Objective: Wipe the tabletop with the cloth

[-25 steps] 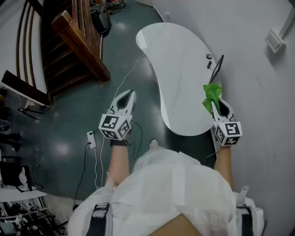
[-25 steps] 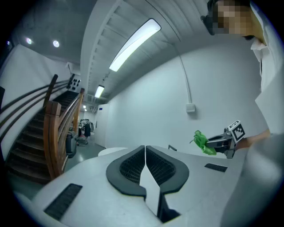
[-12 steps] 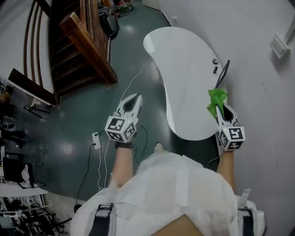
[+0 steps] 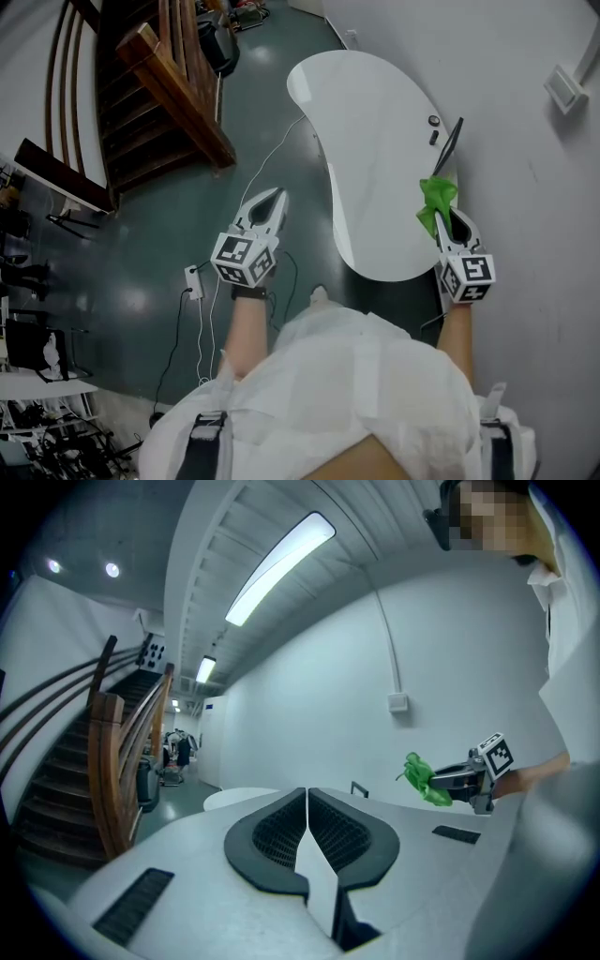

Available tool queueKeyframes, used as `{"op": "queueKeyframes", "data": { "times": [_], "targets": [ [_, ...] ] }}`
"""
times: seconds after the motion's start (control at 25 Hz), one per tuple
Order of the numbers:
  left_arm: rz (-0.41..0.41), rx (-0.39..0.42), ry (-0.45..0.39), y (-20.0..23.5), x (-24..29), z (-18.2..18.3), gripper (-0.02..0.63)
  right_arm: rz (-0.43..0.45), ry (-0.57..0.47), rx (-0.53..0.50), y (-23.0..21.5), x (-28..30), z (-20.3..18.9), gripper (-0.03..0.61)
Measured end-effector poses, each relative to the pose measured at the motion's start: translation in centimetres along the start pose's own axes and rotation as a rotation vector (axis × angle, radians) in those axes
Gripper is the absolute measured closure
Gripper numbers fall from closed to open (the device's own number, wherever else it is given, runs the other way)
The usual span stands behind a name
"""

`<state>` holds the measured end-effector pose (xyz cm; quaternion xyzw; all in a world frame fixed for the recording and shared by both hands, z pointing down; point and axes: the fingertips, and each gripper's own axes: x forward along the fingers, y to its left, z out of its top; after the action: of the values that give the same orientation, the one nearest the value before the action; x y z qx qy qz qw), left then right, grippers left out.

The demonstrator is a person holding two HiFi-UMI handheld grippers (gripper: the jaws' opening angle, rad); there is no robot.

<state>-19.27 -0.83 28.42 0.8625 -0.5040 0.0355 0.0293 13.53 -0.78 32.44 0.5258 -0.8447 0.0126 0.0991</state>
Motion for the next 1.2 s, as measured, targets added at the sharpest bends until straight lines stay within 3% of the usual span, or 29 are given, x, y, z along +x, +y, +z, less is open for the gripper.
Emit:
{"op": "queueKeyframes", "data": {
  "times": [0.44, 0.88, 1.2],
  "targets": [
    [-0.05, -0.044, 0.05, -0.4, 2.0, -2.1, 0.594, 0.037, 0.029, 0.009, 0.2, 1.7, -0.2, 0.499],
    [-0.117, -0.082, 0.002, 2.7, 11.7, -2.9, 0.594, 0.054, 0.071, -0.041, -2.5, 10.1, 0.4, 0.499],
    [-0.117, -0.159, 0.045, 6.0, 16.3, -7.5, 0.594, 0.161, 0.208, -0.033, -1.0, 18.4, -3.6, 0.499]
  ]
}}
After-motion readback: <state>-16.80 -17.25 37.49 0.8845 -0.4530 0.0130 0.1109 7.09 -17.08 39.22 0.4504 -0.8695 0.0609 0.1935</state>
